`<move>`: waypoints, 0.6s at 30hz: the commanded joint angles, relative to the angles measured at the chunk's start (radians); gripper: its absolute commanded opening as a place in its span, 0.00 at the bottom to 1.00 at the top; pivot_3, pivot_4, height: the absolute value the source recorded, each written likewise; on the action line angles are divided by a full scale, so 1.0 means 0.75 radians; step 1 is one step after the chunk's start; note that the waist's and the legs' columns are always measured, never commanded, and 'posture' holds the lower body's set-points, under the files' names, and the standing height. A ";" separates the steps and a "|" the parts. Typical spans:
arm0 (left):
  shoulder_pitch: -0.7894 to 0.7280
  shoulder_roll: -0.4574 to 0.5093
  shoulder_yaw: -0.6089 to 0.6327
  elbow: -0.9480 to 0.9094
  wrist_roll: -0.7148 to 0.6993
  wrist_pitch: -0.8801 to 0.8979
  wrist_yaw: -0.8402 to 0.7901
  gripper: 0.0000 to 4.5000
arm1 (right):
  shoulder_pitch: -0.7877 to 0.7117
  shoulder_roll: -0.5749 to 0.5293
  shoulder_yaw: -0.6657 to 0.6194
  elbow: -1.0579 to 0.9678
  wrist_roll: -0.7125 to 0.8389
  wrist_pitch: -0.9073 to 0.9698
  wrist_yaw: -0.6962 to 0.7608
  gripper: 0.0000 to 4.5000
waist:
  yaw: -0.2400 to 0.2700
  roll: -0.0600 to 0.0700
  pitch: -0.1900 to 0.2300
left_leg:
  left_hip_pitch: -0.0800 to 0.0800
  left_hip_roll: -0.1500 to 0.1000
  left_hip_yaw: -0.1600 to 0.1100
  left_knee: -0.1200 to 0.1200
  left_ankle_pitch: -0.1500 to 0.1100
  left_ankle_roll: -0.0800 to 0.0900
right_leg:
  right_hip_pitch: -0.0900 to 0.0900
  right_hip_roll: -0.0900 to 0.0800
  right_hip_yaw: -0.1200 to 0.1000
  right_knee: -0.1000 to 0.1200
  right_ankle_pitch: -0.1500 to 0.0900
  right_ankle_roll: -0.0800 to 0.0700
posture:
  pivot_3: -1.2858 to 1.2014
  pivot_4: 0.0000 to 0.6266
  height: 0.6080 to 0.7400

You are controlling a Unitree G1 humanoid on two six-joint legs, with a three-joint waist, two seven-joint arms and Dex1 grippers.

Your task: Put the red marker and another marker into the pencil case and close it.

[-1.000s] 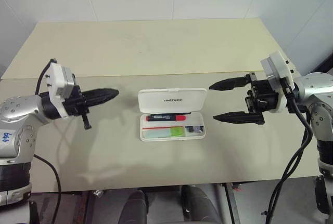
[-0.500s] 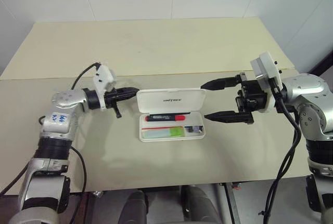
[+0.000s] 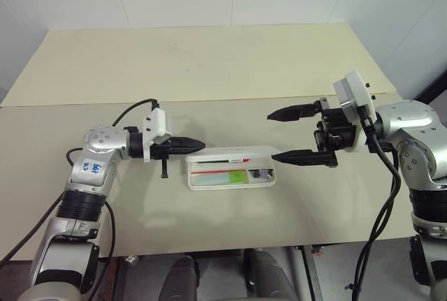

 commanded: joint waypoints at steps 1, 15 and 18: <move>0.036 -0.002 -0.073 -0.060 0.064 0.017 0.003 0.01 | 0.004 0.007 -0.022 -0.059 0.029 -0.009 -0.019 1.00 | -0.001 0.000 0.000 | 0.000 0.000 0.000 0.000 0.000 0.000 | 0.000 0.000 0.000 0.000 0.000 0.000 | 0.52 0.24 1.00; 0.004 -0.089 -0.263 -0.053 0.220 0.120 0.077 0.01 | 0.077 0.023 -0.037 -0.138 0.059 0.009 -0.103 1.00 | 0.002 0.001 -0.001 | 0.003 0.000 0.000 0.002 0.000 0.000 | 0.005 0.000 0.000 0.000 0.000 0.000 | 0.52 0.24 1.00; 0.018 -0.081 -0.175 -0.133 0.146 0.143 0.105 0.01 | 0.093 0.022 -0.030 -0.124 0.043 -0.013 -0.105 1.00 | 0.001 0.001 -0.001 | 0.003 0.000 0.000 0.002 0.000 0.001 | 0.005 0.000 0.000 0.000 0.000 0.000 | 0.52 0.24 1.00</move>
